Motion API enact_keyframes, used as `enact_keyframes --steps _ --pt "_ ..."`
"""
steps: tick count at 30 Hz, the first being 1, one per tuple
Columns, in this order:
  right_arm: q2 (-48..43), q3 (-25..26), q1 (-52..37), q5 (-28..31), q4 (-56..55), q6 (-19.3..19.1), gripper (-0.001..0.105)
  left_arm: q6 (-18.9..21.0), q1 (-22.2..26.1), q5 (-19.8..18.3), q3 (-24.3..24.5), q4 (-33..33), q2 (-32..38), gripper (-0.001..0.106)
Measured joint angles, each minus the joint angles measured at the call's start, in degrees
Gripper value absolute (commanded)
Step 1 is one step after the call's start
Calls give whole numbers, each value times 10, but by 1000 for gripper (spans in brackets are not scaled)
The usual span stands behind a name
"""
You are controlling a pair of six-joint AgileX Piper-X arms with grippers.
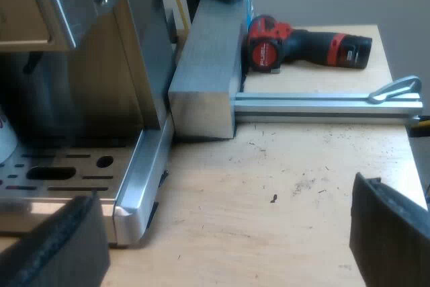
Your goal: Place mug into machine
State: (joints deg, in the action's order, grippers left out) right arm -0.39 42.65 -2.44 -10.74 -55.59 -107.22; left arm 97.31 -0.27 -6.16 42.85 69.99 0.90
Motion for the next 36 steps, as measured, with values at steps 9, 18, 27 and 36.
enact_keyframes --steps 9,18,27,36 --pt "0 -86 0 0 25 0 76 0 0 -1 -86 -75 -2 88" --pt "0 -128 0 0 27 0 76 0 0 -1 -120 -77 -2 88" --pt "1 -165 0 0 28 0 76 0 2 -1 -123 -86 -2 88" --pt "1 -165 0 0 30 0 76 0 2 -1 -137 -110 -2 88"
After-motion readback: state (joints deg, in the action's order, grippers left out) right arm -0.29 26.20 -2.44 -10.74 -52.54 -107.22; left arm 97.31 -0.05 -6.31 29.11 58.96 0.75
